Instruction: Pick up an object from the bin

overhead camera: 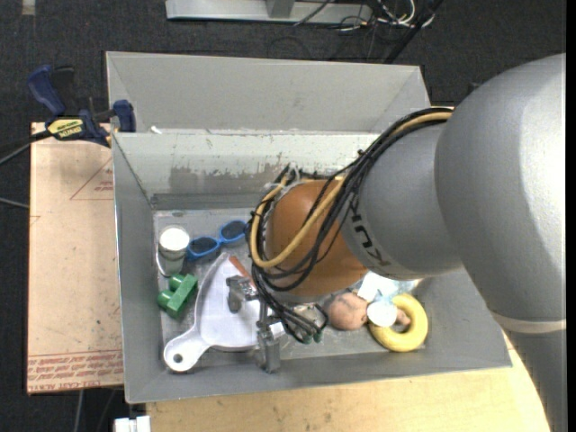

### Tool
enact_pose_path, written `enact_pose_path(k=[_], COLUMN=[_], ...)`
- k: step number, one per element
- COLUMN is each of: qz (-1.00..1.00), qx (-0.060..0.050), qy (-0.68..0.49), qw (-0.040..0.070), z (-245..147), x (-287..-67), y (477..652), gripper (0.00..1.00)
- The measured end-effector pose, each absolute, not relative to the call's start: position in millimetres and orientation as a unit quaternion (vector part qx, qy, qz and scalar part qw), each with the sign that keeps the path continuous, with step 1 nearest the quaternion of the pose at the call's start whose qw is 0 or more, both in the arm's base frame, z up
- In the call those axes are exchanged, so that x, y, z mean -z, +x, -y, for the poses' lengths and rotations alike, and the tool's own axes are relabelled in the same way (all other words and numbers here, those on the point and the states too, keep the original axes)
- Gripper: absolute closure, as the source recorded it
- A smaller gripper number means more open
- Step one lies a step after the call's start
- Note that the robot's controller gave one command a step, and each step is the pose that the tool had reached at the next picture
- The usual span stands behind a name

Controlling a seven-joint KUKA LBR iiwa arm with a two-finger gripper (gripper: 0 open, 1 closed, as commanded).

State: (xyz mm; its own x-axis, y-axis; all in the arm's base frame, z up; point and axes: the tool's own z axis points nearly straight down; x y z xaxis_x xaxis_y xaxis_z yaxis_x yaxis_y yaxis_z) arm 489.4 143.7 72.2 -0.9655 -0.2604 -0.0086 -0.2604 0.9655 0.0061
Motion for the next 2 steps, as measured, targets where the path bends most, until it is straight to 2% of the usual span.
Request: enact_pose_path(k=[1,2], qz=[-0.980,-0.980], qx=[-0.003,-0.003], qy=[-0.199,-0.199], qw=[0.000,0.000], z=[-135.0,-135.0], x=[-69.9,-69.9], y=[499.4,499.4], gripper=[1.00,1.00])
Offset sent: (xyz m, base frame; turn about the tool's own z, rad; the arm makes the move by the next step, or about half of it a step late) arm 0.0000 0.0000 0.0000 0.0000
